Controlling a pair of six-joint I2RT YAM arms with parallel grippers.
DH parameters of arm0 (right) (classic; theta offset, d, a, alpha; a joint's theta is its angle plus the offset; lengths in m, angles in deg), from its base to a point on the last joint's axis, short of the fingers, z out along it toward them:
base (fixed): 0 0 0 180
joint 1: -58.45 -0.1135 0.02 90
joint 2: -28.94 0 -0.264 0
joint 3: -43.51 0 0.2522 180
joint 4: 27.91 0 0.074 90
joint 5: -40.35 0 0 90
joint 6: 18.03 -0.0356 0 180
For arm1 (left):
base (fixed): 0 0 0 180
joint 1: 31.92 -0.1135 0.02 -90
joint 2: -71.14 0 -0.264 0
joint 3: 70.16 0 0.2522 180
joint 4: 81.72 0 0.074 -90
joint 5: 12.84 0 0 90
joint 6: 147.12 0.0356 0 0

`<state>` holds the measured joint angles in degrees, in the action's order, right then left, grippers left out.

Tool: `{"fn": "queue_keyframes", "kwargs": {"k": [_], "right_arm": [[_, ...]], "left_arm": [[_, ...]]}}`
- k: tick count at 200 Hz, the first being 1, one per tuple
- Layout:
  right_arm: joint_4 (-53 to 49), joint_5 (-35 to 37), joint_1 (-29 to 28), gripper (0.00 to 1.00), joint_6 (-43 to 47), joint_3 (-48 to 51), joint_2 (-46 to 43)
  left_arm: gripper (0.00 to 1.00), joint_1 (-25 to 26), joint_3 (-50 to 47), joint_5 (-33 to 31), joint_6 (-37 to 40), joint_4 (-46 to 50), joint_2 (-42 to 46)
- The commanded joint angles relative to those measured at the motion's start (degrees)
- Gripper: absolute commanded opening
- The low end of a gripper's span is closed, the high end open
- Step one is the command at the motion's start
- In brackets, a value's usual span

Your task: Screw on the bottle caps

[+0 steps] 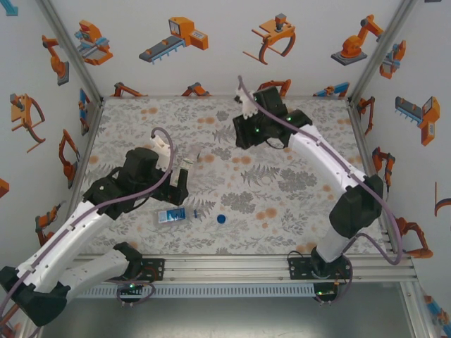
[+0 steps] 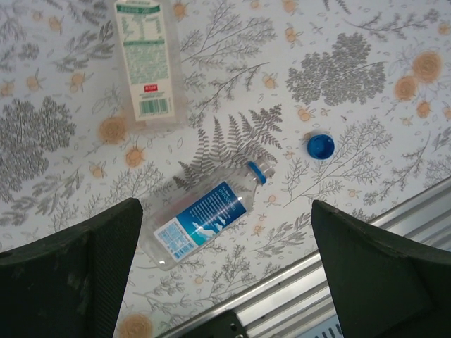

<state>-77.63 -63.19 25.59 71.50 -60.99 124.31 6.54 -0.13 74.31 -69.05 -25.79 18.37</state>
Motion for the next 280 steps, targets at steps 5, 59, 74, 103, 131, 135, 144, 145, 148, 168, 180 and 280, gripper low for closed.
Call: {"fn": "queue_keyframes", "kwargs": {"k": [5, 59, 74, 103, 131, 135, 144, 145, 148, 168, 180, 280], "right_arm": [[8.9, -9.1, -4.7, 0.55, 9.6, 8.8, -4.3], [24.5, -19.0, -14.9, 0.73, 16.6, 23.6, -6.8], [26.8, -20.2, -17.4, 0.78, 17.1, 24.2, -4.9], [30.0, -20.5, -21.7, 0.85, 19.3, 23.0, 0.0], [32.3, -21.9, -24.7, 0.88, 22.3, 20.7, 5.2], [32.8, -21.7, -25.1, 0.88, 22.6, 20.3, 6.1], [33.2, -21.3, -25.8, 0.89, 23.1, 19.5, 7.6], [33.3, -21.3, -25.9, 0.89, 23.2, 19.3, 8.0], [33.5, -21.2, -26.2, 0.89, 23.4, 18.9, 8.5], [35.5, -20.5, -27.4, 0.89, 23.7, 17.4, 12.2], [37.1, -20.7, -27.9, 0.89, 23.8, 17.0, 14.1], [43.5, -16.7, -29.8, 0.69, 24.1, 18.2, 19.9]], "left_arm": [[0.97, -1.8, 1.1, -0.1, -5.6, 3.6, -0.7], [0.97, -9.6, 0.4, 2.3, -9.7, 6.6, 1.1], [0.97, -12.6, 0.6, 3.0, -9.6, 7.6, 2.6], [0.97, -18.6, 0.6, 6.1, -8.7, 9.5, 5.4], [0.97, -22.2, 0.4, 7.1, -8.7, 11.3, 8.4], [0.97, -22.4, 0.4, 7.1, -8.8, 11.3, 8.9], [0.97, -22.6, 0.5, 7.4, -8.7, 11.2, 9.8], [0.97, -22.7, 0.5, 7.4, -8.7, 11.2, 9.9], [0.97, -22.8, 0.6, 7.4, -8.7, 11.3, 10.2], [0.97, -23.5, 1.3, 7.2, -8.7, 12.1, 10.8], [0.97, -23.7, 1.6, 7.5, -8.6, 12.3, 10.8], [0.97, -23.8, 1.6, 11.5, -6.2, 10.9, 10.9]]}}
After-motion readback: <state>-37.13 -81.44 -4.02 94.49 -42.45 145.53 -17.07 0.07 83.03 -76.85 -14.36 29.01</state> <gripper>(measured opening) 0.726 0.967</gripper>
